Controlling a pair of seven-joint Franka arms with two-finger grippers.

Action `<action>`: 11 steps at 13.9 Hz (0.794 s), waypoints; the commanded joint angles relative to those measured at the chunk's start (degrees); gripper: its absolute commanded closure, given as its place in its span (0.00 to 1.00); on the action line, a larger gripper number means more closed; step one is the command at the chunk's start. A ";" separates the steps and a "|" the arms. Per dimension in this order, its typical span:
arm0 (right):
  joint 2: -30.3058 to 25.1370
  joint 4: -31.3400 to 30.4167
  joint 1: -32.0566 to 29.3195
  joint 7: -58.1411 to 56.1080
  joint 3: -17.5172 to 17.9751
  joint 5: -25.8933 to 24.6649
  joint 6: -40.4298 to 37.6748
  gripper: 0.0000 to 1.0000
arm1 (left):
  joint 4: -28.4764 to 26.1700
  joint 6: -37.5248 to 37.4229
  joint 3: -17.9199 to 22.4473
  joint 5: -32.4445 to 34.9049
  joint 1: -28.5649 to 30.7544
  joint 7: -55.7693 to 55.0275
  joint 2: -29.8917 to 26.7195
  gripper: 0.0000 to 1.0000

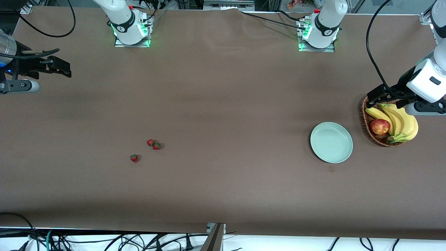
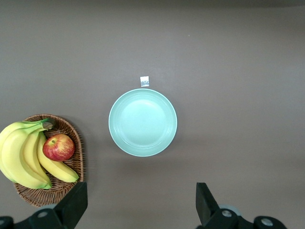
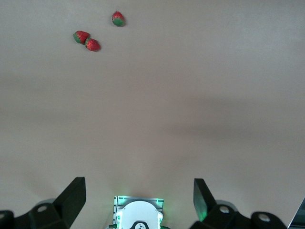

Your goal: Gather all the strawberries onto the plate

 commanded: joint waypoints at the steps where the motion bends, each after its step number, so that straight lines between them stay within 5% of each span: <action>1: 0.49 1.43 0.16 0.59 -0.15 -0.90 -0.79 0.00 | 1.72 -1.05 -0.66 -1.11 -0.09 -0.28 0.66 0.00; 11: 6.80 0.90 -0.02 0.67 -0.15 -0.19 4.99 0.00 | 1.72 -0.88 -0.57 -1.11 0.44 -0.28 0.75 0.00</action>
